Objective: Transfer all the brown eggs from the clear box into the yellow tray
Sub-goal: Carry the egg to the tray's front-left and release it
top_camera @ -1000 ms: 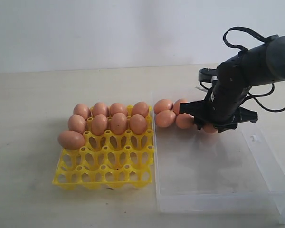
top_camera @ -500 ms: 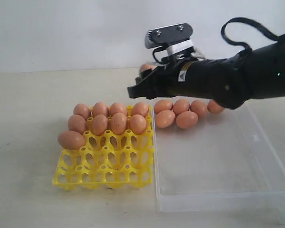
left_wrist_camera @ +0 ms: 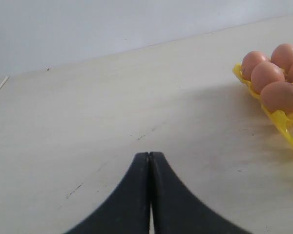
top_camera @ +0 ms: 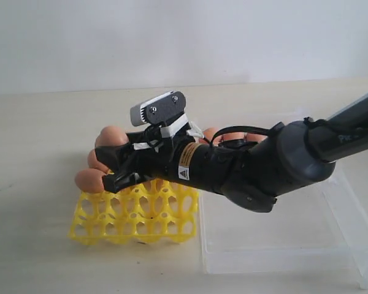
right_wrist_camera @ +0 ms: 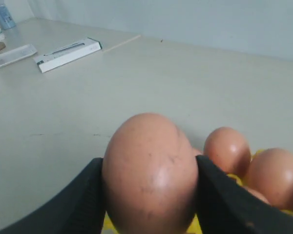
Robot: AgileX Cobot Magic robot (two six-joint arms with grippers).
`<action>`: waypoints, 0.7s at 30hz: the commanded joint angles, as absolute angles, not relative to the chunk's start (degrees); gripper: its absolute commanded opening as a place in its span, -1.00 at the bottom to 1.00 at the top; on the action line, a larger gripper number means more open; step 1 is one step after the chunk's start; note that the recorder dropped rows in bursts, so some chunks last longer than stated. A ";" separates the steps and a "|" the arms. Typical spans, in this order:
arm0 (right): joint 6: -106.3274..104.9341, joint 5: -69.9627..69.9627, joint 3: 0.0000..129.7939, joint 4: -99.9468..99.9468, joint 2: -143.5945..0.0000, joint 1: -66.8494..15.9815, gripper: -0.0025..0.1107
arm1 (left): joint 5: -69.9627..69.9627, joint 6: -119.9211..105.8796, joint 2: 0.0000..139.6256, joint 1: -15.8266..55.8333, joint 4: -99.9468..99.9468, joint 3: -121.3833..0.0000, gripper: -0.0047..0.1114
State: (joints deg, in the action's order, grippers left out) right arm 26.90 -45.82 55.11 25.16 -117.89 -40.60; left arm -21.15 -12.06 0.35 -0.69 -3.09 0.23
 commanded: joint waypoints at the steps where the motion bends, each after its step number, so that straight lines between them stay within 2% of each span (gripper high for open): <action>1: 30.36 -48.21 54.86 25.82 -120.32 -40.65 -0.96 | -20.65 -11.76 0.00 -0.82 -3.54 0.00 -0.92; 13: 38.45 -44.68 59.79 27.03 -124.31 -40.65 -0.94 | -20.65 -11.76 0.00 -0.82 -3.54 0.00 -0.92; 16: 39.81 -43.28 60.39 29.30 -124.31 -40.65 -0.81 | -20.65 -11.76 0.00 -0.82 -3.54 0.00 -0.92; 21: 42.00 -42.12 60.39 28.93 -124.31 -40.65 -0.41 | -20.65 -11.76 0.00 -0.82 -3.54 0.00 -0.92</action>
